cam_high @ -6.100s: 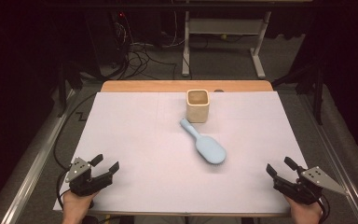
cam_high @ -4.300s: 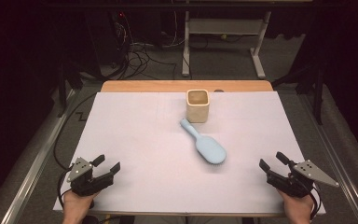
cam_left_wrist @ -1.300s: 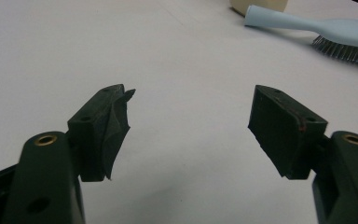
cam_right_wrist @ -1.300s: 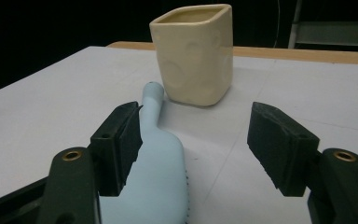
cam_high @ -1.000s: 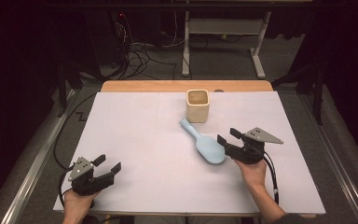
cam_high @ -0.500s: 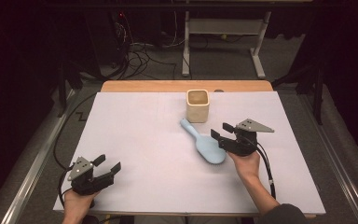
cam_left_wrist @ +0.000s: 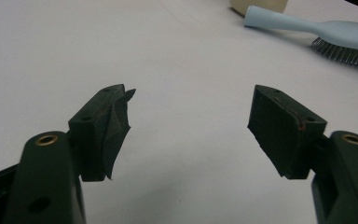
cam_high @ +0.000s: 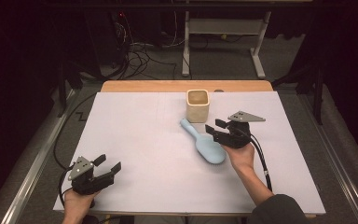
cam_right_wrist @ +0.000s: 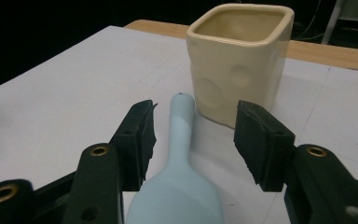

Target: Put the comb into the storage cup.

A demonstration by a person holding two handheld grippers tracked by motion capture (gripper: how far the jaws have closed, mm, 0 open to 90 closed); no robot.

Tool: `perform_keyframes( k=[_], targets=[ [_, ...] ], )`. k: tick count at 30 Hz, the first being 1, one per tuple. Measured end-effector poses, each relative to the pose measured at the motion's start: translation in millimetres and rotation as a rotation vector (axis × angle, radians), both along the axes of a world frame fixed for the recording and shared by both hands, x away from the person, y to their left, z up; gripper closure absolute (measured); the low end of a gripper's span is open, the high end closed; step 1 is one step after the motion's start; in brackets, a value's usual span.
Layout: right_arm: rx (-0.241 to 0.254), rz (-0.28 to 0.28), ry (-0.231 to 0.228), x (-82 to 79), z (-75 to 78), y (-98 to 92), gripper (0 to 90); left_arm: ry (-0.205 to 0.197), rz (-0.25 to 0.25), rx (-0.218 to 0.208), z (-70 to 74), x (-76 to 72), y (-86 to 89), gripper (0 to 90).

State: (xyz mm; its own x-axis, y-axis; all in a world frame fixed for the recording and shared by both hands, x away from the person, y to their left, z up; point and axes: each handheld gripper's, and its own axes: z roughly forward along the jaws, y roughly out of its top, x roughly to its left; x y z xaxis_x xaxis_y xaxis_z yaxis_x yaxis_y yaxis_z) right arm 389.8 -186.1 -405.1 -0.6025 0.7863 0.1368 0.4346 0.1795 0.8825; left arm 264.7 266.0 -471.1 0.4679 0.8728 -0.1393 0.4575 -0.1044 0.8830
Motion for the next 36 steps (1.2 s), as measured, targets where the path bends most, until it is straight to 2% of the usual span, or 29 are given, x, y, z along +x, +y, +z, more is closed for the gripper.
perform_keyframes(
  k=[6, 15, 21, 25, 31, 33, 34, 35, 36],
  targets=[
    [-0.005, 0.010, 0.011, 6.9, 2.9, 5.7, 51.2, -0.009, 0.003, -0.004, 1.1, -0.8, 0.0, 30.1],
    [-0.027, 0.015, 0.078, 16.3, 2.0, 12.2, 60.8, -0.003, 0.002, -0.007, 1.9, -1.0, -0.2, 30.9],
    [-0.071, 0.024, 0.128, 26.9, 4.1, 17.0, 67.4, -0.002, -0.004, -0.004, 1.9, -0.9, -0.8, 30.9],
    [-0.117, 0.041, 0.179, 35.8, 5.9, 23.6, 72.8, -0.003, -0.007, -0.002, 1.9, -1.1, -1.0, 30.9],
    [-0.156, 0.049, 0.212, 44.9, 7.8, 30.1, 75.7, -0.006, -0.011, -0.001, 2.2, -1.4, -1.3, 30.9],
    [-0.186, 0.053, 0.242, 50.6, 8.7, 35.4, 76.5, -0.007, -0.012, -0.001, 2.3, -1.6, -1.3, 30.9],
    [-0.186, 0.053, 0.242, 50.6, 8.7, 35.4, 76.5, -0.007, -0.012, -0.001, 2.3, -1.5, -1.3, 30.9],
    [-0.210, 0.052, 0.268, 54.4, 8.9, 39.7, 77.8, -0.007, -0.013, -0.001, 2.3, -1.4, -1.3, 30.8],
    [-0.210, 0.052, 0.268, 54.4, 8.9, 39.7, 77.8, -0.007, -0.014, -0.001, 2.3, -1.3, -1.4, 30.8]
  ],
)
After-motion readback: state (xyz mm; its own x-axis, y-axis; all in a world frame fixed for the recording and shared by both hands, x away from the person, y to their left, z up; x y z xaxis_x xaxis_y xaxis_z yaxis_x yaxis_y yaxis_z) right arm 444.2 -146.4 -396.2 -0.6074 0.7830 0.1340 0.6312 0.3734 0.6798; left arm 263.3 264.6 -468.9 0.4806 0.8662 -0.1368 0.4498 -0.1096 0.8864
